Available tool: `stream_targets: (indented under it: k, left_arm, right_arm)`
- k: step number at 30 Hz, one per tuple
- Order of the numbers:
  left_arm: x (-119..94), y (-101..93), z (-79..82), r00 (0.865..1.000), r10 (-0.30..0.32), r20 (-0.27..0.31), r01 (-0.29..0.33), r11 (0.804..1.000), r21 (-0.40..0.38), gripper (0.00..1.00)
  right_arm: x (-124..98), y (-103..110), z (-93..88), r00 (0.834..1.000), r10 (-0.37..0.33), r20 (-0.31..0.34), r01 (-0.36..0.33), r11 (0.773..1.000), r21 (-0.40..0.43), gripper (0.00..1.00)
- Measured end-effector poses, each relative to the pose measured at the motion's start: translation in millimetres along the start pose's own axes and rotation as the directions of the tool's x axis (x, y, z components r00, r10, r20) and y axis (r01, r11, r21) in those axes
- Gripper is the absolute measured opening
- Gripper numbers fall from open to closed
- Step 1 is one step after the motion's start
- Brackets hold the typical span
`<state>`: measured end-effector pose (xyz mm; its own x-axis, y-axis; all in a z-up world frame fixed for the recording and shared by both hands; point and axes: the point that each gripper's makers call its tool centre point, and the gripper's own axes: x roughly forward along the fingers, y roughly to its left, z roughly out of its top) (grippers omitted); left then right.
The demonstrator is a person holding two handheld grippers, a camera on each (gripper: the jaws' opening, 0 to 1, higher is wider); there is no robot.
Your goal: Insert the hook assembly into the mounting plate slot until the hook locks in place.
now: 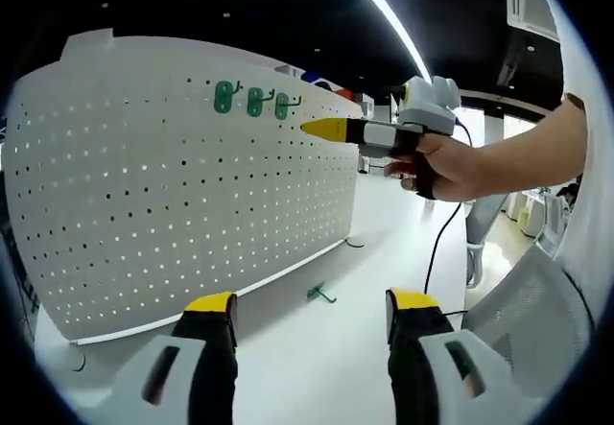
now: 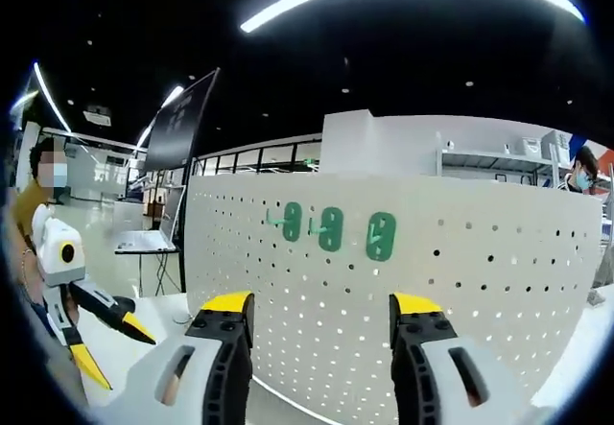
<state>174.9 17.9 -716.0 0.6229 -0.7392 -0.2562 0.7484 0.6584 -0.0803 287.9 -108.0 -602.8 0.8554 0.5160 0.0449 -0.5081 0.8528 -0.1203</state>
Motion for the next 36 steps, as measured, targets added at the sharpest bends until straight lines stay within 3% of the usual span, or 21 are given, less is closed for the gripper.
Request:
stream_targets:
  k: [36]
  left_arm:
    - [-1.5,-0.4,-1.5,1.000,-0.005,-0.006,0.005,1.000,0.008,0.67]
  right_arm:
    - [-60.3,12.3,-60.0,0.991,0.028,-0.132,-0.023,0.999,0.041,0.60]
